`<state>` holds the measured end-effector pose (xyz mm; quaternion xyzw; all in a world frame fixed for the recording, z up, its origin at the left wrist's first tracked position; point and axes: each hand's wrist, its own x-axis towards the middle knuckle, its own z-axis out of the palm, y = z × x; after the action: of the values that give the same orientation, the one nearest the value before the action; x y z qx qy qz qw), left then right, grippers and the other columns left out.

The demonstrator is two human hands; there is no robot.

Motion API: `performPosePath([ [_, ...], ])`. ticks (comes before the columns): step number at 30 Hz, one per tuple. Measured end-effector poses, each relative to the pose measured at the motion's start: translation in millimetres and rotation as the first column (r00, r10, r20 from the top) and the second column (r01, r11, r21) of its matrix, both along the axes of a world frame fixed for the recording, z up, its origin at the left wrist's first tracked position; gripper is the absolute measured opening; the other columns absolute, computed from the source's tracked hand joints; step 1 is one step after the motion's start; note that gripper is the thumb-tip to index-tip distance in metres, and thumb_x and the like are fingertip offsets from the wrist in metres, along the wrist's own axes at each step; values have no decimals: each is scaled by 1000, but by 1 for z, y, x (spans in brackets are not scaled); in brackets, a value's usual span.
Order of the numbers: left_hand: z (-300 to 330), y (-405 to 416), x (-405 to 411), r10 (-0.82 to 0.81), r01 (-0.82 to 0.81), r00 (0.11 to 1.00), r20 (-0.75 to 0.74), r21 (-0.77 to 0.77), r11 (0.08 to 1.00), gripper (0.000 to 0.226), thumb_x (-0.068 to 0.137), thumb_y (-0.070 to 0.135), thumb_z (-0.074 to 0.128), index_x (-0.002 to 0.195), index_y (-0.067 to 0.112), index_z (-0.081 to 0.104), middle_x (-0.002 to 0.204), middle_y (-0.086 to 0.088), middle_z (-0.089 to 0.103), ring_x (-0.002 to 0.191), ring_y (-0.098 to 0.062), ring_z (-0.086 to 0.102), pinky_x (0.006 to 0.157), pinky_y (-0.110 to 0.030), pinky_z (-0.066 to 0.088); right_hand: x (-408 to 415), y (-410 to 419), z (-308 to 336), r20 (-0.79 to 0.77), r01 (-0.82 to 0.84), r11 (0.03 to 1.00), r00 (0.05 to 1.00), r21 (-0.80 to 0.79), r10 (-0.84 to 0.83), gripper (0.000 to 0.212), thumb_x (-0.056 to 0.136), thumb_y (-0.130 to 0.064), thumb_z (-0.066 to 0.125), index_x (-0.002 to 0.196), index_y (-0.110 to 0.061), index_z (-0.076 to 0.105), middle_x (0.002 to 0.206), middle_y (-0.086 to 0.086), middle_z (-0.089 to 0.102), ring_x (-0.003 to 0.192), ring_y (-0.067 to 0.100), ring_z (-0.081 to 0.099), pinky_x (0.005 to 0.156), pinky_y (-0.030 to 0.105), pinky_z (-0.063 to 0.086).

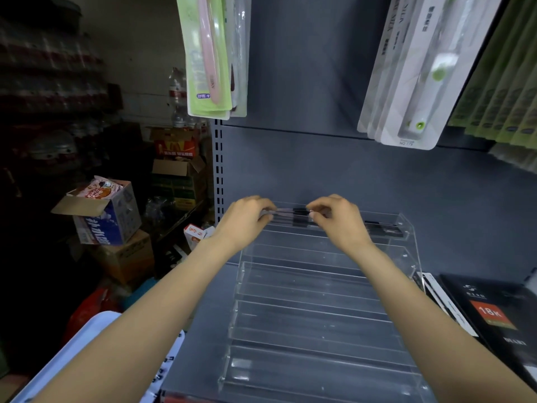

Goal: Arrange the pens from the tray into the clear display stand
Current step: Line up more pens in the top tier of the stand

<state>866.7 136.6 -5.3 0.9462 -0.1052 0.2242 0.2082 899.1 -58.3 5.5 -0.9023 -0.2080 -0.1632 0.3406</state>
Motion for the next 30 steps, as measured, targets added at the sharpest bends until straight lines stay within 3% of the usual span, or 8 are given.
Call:
performPosePath([
  [5, -3, 18, -23, 36, -25, 995, 89, -122, 992, 28, 91, 10, 53, 117, 13, 62, 115, -6, 61, 109, -22, 55, 96, -34, 44, -20, 34, 1, 14, -6, 999, 1000, 40, 6, 18, 87, -10, 61, 103, -13, 70, 104, 4, 65, 87, 10, 58, 77, 9, 36],
  [8, -9, 48, -44, 79, -62, 994, 81, -195, 979, 25, 92, 11, 53, 114, 14, 63, 109, -4, 61, 101, -17, 57, 89, -27, 45, -37, 72, 1, -5, -44, 998, 999, 49, 44, 19, 88, -11, 59, 103, -14, 69, 105, 4, 66, 87, 10, 57, 77, 11, 35],
  [12, -26, 108, -78, 152, -146, 988, -2, -302, 942, 19, 92, 14, 55, 107, 15, 66, 100, 1, 64, 84, -7, 55, 75, -17, 40, -72, 147, -10, -58, -126, 990, 990, 66, 129, 20, 91, -12, 55, 105, -15, 68, 108, 3, 67, 89, 8, 56, 82, 14, 40],
  [15, -56, 170, -105, 163, -193, 979, -118, -319, 928, 18, 91, 15, 57, 105, 14, 67, 98, -1, 69, 88, -13, 62, 80, -27, 49, -99, 210, -34, -116, -167, 984, 978, 57, 173, 21, 92, -12, 55, 107, -15, 68, 109, 0, 67, 87, 5, 54, 75, 6, 36],
  [18, -93, 237, -126, 168, -242, 954, -249, -307, 920, 16, 90, 13, 57, 102, 12, 68, 97, -7, 71, 92, -21, 65, 83, -33, 51, -121, 273, -70, -235, -172, 985, 956, 30, 174, 21, 93, -12, 54, 109, -14, 67, 111, 2, 67, 93, 10, 61, 80, 16, 44],
  [23, -158, 317, -149, 143, -295, 868, -475, -263, 919, 18, 93, 13, 53, 103, 8, 67, 104, -10, 69, 96, -22, 63, 76, -23, 42, -143, 348, -157, -492, -146, 982, 868, -122, 67, 27, 97, -10, 46, 119, -9, 61, 118, 10, 64, 103, 26, 60, 92, 36, 49],
  [25, -183, 337, -153, 128, -296, 840, -527, -248, 923, 19, 93, 12, 52, 104, 7, 67, 107, -11, 69, 98, -23, 63, 76, -22, 42, -146, 364, -191, -548, -122, 971, 836, -206, -11, 28, 98, -10, 43, 119, -8, 60, 116, 14, 64, 99, 31, 60, 88, 43, 49],
  [30, -234, 358, -146, 59, -211, 785, -616, -177, 961, 28, 95, 6, 45, 118, 3, 60, 122, -15, 62, 112, -29, 56, 90, -28, 39, -135, 379, -255, -555, -39, 906, 802, -422, -224, 37, 98, -14, 46, 134, -9, 47, 127, 15, 56, 90, 29, 59, 83, 41, 52],
])
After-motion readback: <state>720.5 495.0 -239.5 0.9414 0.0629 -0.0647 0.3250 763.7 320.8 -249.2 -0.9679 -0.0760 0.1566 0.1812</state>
